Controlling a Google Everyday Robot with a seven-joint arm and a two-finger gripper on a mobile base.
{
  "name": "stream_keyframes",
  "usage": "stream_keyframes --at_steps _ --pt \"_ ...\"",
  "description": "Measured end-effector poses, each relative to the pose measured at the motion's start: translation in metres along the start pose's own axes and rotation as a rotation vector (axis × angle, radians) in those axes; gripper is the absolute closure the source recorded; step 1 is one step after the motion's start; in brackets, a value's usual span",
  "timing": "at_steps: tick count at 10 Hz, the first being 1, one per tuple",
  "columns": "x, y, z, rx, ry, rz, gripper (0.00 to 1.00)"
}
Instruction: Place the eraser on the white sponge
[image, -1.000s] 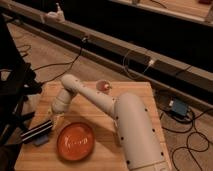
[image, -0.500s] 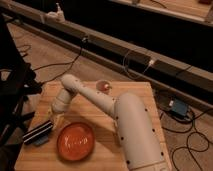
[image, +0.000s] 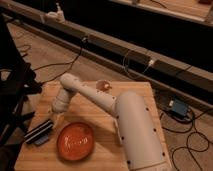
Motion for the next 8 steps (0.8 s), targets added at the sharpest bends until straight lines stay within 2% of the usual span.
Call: stream_keyframes --at_steps 2,5,6,8 --pt "-0.0017 0.0007 -0.0022 0.006 0.012 0.001 0.57" --pt "-0.0048 0.0018 -0.0014 0.003 0.024 -0.009 0.78" --pt "-0.0057 0.0017 -0.0009 0.003 0.026 -0.012 0.78" --pt "-0.0067 0.0007 -0.0005 0.008 0.024 -0.017 0.64"
